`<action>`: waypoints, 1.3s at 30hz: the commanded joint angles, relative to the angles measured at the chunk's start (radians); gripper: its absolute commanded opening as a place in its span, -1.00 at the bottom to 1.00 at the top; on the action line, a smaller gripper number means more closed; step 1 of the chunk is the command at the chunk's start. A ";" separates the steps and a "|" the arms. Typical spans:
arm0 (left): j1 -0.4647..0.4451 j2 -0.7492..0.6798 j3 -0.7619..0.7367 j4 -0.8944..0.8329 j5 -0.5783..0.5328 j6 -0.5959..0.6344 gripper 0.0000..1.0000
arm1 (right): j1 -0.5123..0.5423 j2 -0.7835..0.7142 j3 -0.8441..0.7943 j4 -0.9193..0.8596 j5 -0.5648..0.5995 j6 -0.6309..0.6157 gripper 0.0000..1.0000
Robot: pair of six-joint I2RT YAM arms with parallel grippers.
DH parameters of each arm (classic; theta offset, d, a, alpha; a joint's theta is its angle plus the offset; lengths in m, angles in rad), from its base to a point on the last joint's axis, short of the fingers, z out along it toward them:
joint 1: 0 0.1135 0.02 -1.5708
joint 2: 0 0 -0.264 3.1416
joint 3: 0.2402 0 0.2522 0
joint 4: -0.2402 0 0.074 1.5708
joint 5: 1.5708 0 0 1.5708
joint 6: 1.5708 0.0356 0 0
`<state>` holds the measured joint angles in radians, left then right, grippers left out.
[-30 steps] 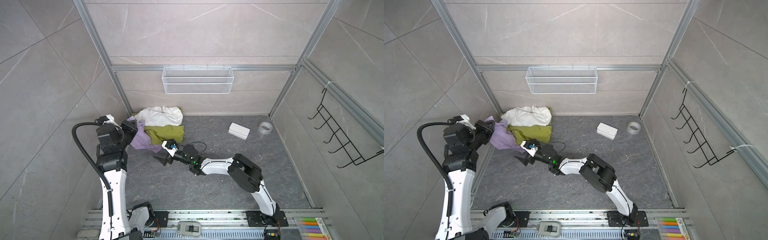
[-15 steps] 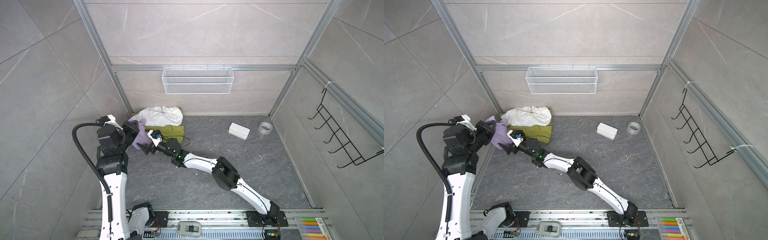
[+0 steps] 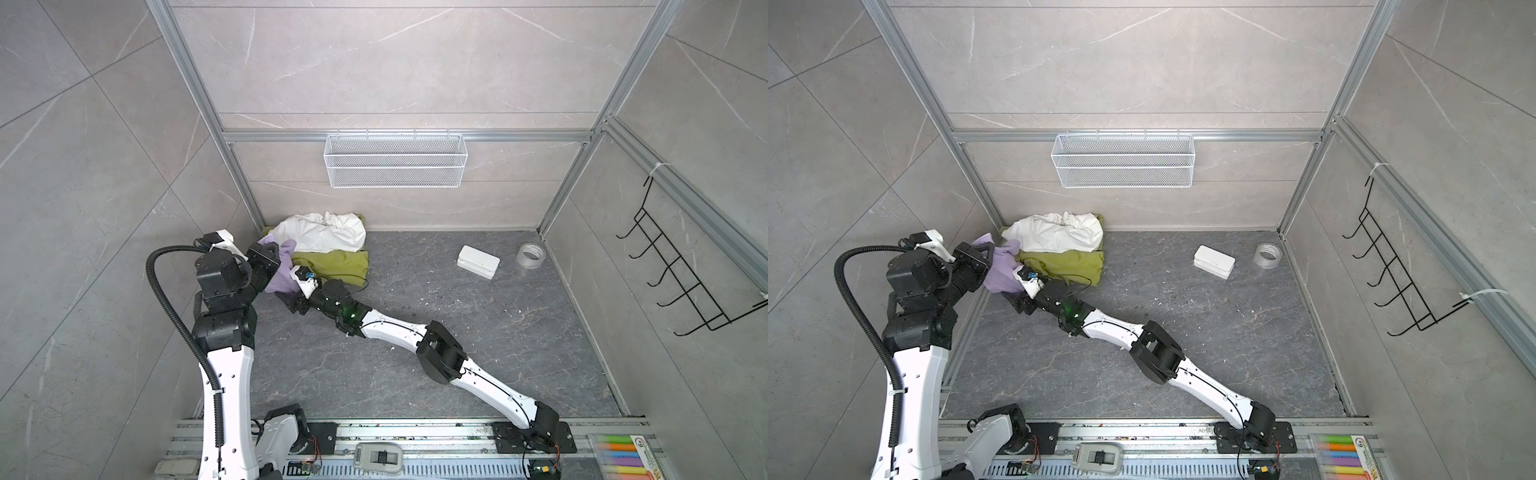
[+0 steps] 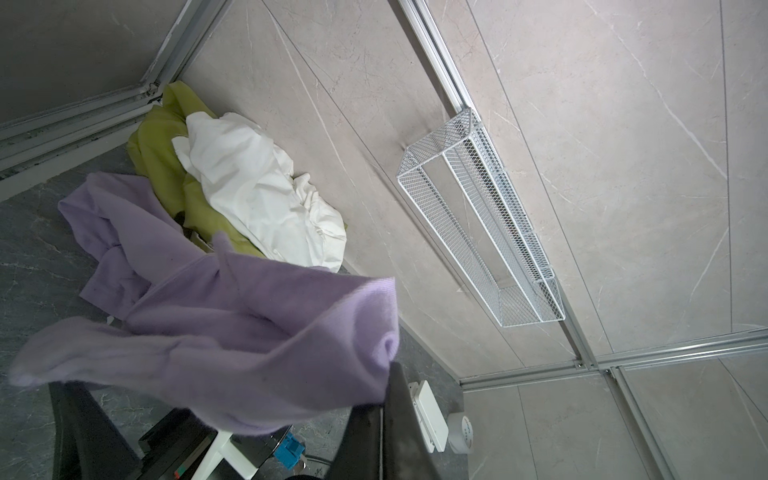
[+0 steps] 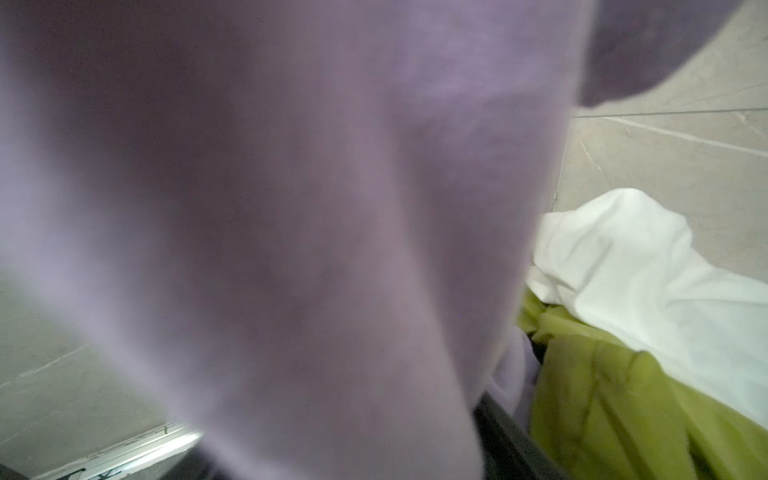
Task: Pick out a specific cloth from the pile
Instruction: 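Reach the right gripper to the hanging lavender cloth and grasp it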
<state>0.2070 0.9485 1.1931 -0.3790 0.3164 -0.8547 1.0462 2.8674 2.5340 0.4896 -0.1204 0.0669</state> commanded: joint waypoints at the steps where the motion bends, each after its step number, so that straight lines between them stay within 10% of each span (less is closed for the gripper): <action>1: -0.004 -0.025 0.056 0.043 0.010 0.025 -1.00 | 0.007 -0.005 -0.008 0.000 -0.022 0.016 0.17; 7: -0.005 -0.022 0.059 0.041 0.004 0.032 -1.00 | 0.006 -0.045 -0.020 -0.006 -0.027 0.023 -0.58; 13: -0.005 -0.022 0.037 0.057 -0.003 0.031 -1.00 | 0.004 -0.091 -0.037 -0.005 -0.060 0.042 -0.85; 39: -0.006 -0.002 0.057 0.047 -0.033 0.066 -1.00 | -0.005 -0.261 -0.147 0.101 -0.125 0.086 -0.92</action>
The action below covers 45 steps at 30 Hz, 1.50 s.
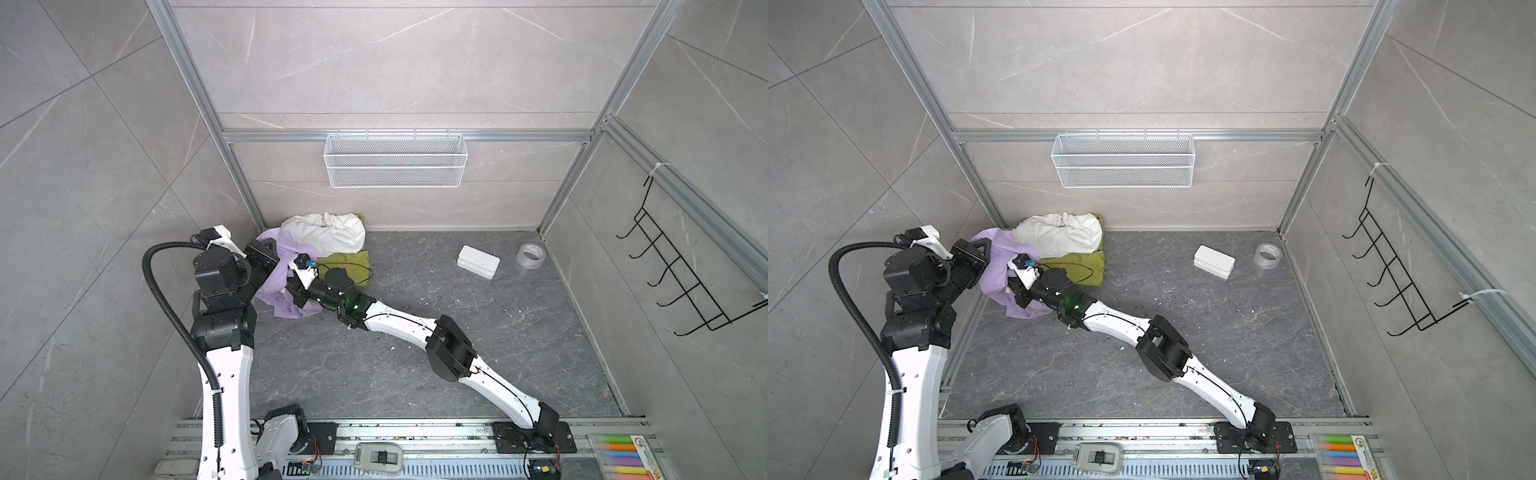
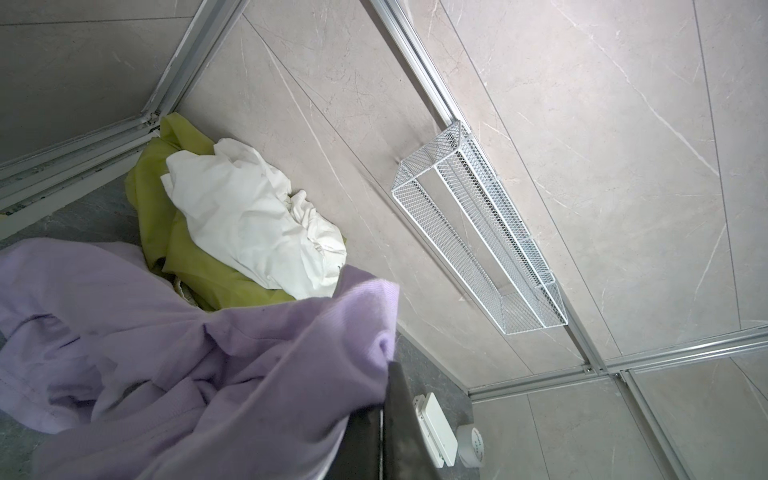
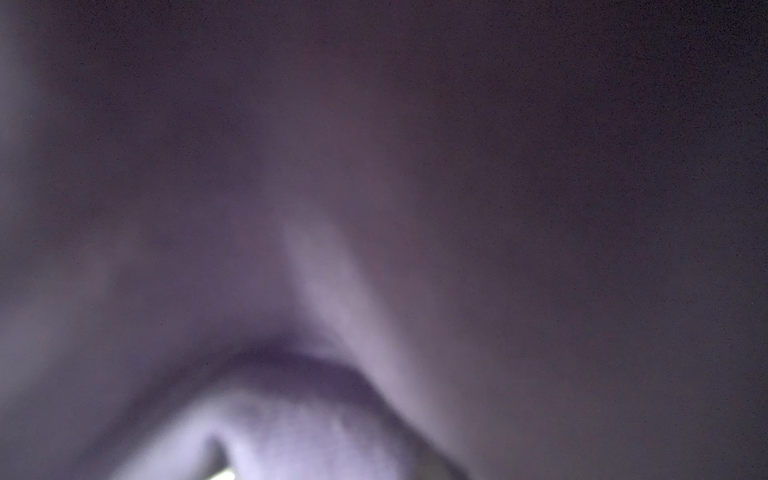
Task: Pick out a specific cloth from the pile
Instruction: 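Reach the right gripper to the hanging lavender cloth and grasp it, then pull the lavender cloth away from the pile with both grippers toward the robot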
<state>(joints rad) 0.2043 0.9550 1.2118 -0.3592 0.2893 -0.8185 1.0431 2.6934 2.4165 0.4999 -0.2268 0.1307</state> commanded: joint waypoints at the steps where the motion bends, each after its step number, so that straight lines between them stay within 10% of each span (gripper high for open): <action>1: -0.005 -0.010 0.040 0.026 -0.008 0.030 -1.00 | -0.002 -0.098 -0.045 0.101 -0.021 0.021 -0.92; 45: -0.040 -0.021 0.126 0.004 -0.005 0.026 -1.00 | -0.006 -0.805 -0.959 0.294 0.062 -0.112 -0.92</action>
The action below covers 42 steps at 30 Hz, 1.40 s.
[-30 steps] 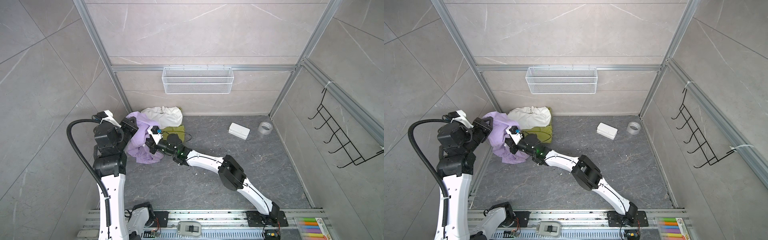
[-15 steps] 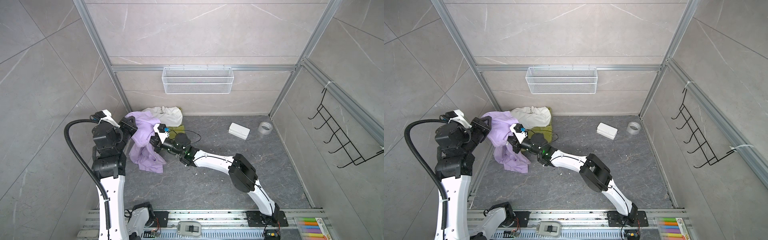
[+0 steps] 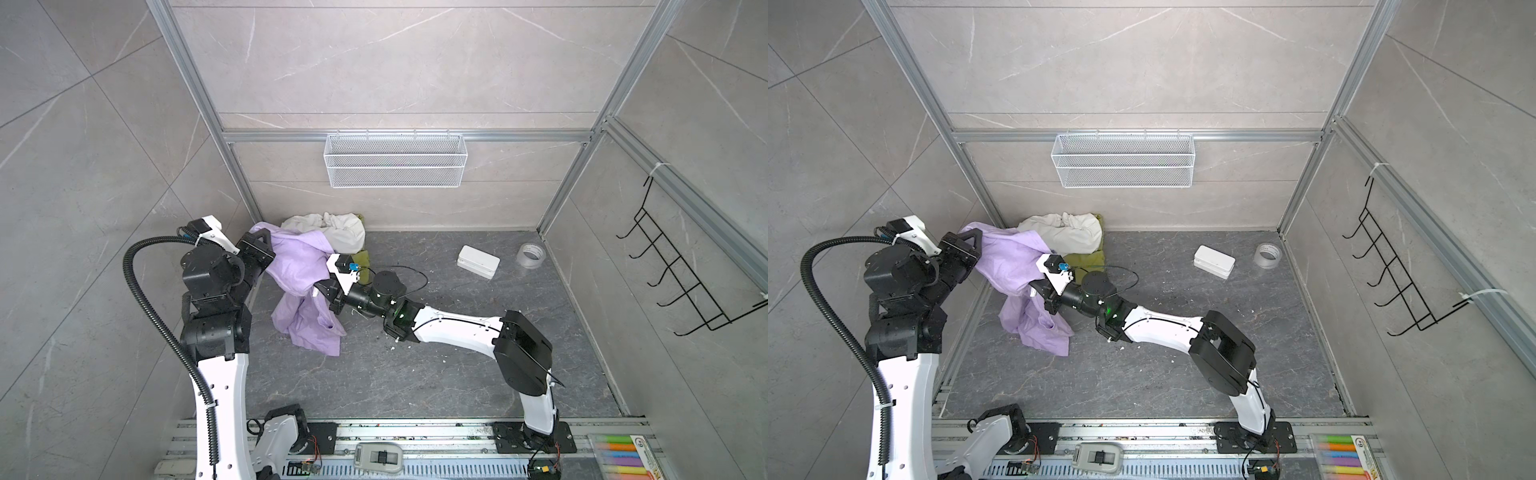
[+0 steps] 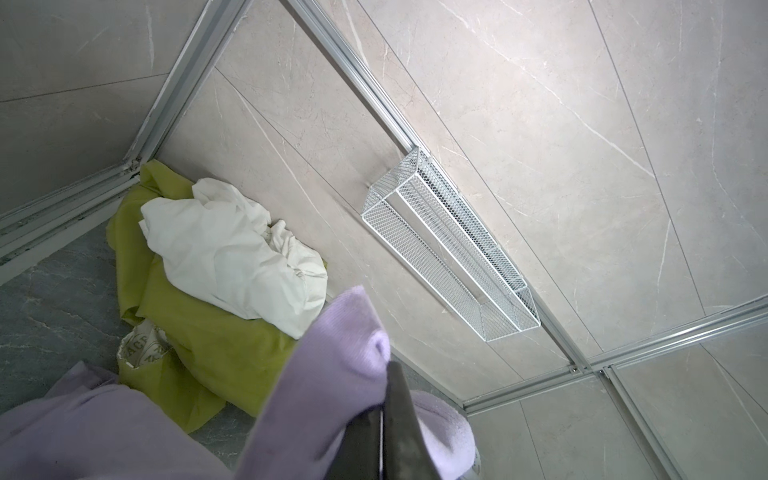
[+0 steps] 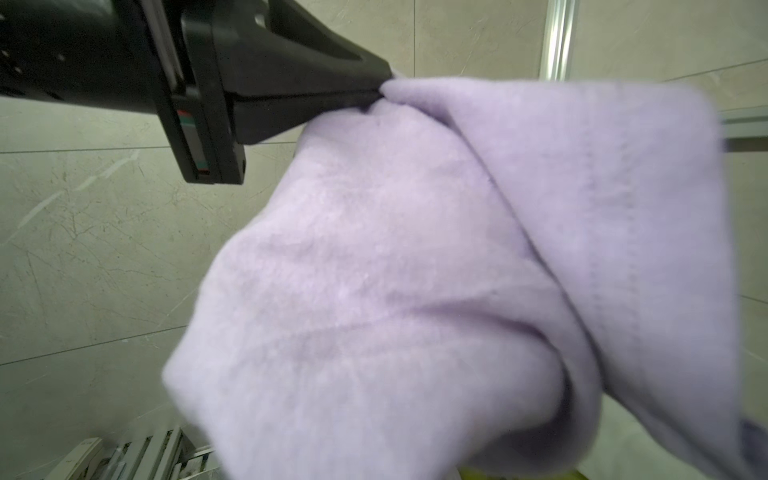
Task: Pick out a specific cloth from the pile
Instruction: 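Pull the lavender cloth away from the pile with both grippers toward the robot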
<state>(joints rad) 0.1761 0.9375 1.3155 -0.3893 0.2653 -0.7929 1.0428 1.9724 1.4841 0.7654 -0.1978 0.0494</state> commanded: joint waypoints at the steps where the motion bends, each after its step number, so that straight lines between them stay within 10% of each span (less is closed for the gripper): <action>1: -0.016 -0.003 0.022 0.038 0.021 -0.003 -1.00 | -0.006 -0.103 -0.042 0.021 0.039 -0.035 -0.92; 42: -0.403 -0.020 -0.136 0.088 -0.179 0.018 -1.00 | -0.053 -0.739 -0.412 -0.425 0.264 -0.246 -0.92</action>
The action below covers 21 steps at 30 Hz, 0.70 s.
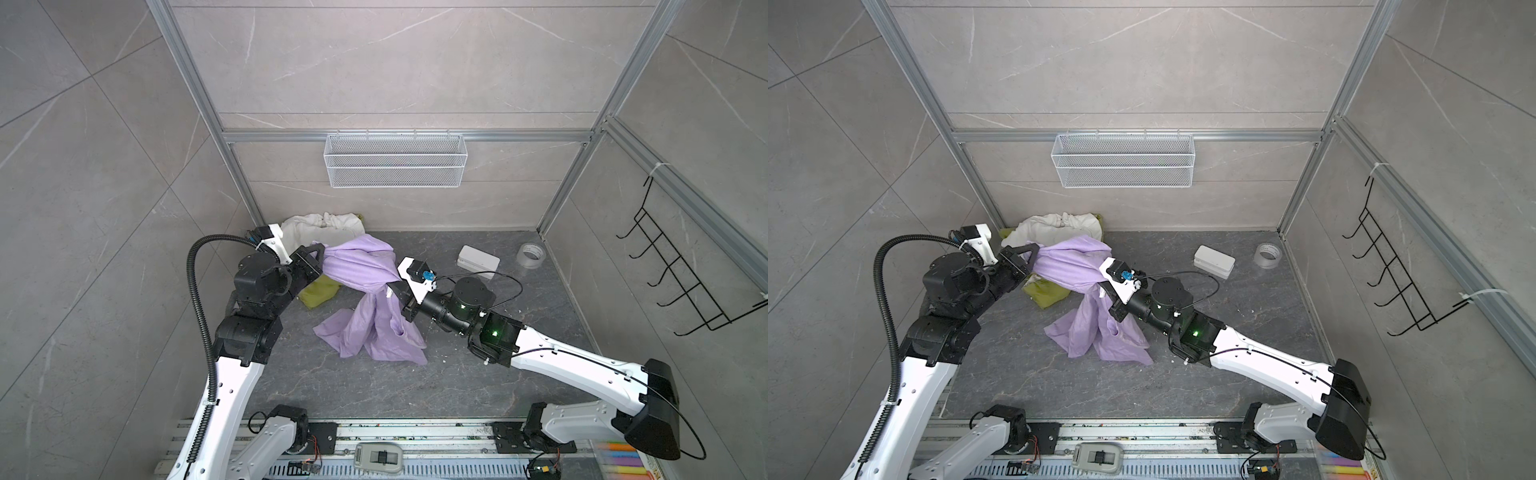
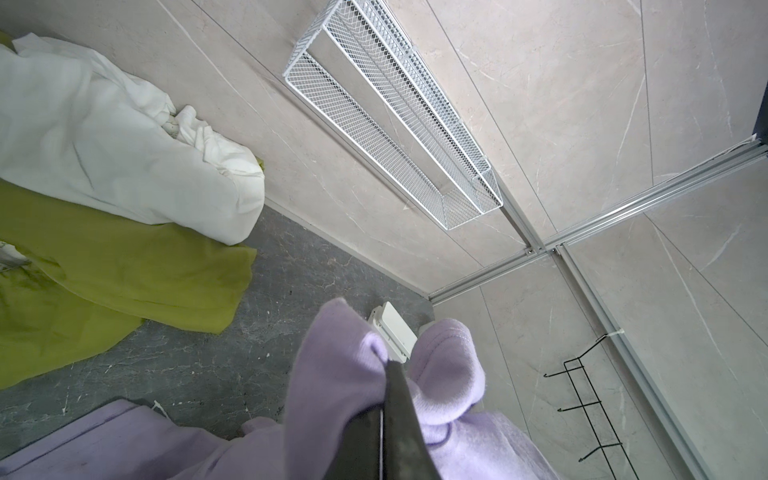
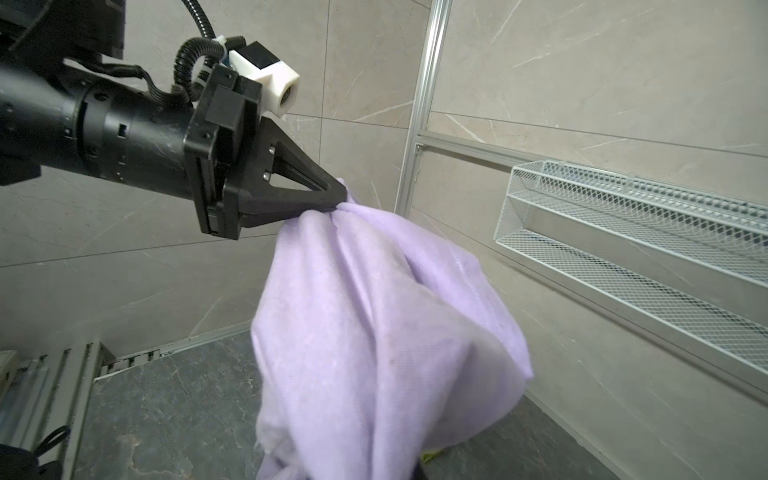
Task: Pick out a specific cloth from the pile
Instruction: 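Pull the lavender cloth away from the pile with both grippers toward the robot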
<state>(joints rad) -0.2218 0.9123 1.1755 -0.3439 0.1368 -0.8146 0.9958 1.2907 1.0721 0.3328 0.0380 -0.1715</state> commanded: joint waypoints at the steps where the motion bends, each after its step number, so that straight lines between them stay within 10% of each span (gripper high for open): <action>1: -0.005 0.007 0.003 0.039 -0.054 0.042 -1.00 | -0.008 -0.063 0.000 -0.001 0.030 -0.028 -0.92; 21: -0.106 -0.034 -0.163 -0.003 -0.087 0.022 -1.00 | -0.027 -0.266 -0.003 -0.245 0.036 -0.066 -0.92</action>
<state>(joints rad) -0.3168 0.9001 1.0206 -0.3351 0.1516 -0.7959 0.9775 1.1004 1.0595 0.0669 0.0444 -0.2230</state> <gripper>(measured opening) 0.052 0.094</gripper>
